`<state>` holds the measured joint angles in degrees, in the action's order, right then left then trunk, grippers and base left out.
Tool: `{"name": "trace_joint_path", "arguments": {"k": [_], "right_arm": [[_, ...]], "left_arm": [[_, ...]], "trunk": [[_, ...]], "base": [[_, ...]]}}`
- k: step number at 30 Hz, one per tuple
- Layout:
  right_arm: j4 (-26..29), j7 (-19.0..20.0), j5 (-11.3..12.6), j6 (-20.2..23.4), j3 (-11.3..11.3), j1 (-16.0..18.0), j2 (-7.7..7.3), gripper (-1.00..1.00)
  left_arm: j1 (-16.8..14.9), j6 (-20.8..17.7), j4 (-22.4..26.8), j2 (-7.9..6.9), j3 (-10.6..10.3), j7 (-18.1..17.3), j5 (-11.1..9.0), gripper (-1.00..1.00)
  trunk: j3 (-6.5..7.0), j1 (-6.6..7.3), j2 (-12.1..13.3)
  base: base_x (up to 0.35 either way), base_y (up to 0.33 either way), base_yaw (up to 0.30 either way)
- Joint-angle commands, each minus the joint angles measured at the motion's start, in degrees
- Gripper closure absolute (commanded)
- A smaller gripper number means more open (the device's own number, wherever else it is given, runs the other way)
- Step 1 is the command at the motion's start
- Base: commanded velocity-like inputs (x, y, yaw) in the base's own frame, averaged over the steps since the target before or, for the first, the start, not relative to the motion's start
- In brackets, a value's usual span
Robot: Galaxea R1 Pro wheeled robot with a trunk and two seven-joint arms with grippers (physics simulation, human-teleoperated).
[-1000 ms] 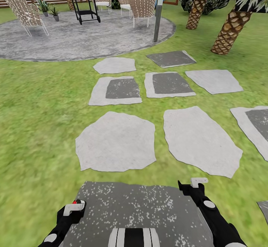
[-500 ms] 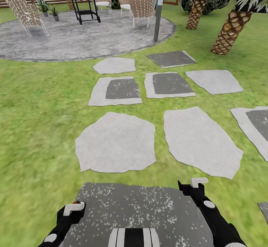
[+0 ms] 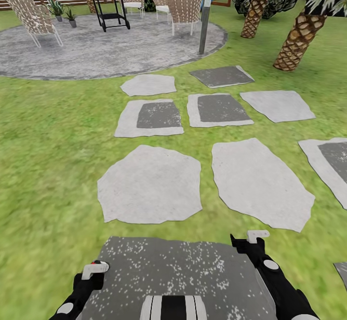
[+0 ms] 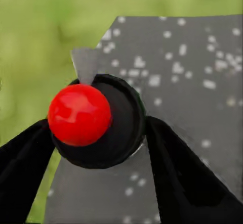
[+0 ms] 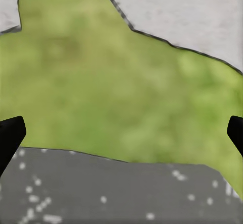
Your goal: Pick up the pesticide atomizer in the garden and spray insectifuge to fully cover both potted plants in the garden.
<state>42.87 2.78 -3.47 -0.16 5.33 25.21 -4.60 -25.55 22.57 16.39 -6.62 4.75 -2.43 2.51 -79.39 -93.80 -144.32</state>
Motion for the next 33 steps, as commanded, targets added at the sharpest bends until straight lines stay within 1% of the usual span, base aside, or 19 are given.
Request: {"name": "trace_joint_path", "arguments": {"k": [1,22,33], "right_arm": [[0.0,0.3,-0.4,0.0,0.2,0.0,0.05,-1.0],[0.1,0.3,-0.3,0.0,0.2,0.0,0.03,-1.0],[0.1,0.3,-0.4,0.1,0.2,0.0,0.03,-1.0]], "left_arm": [[0.0,0.2,0.0,0.03,0.4,-0.2,0.4,1.0],[0.0,0.3,0.0,0.03,0.4,-0.2,0.3,1.0],[0.0,0.2,0.0,0.03,0.4,-0.2,0.4,1.0]], "trunk": [[-0.03,0.01,0.0],[-0.03,0.01,0.0],[2.4,0.29,0.1]], "base": [[0.0,0.0,0.0],[0.0,0.0,0.0],[0.0,0.0,0.0]]}}
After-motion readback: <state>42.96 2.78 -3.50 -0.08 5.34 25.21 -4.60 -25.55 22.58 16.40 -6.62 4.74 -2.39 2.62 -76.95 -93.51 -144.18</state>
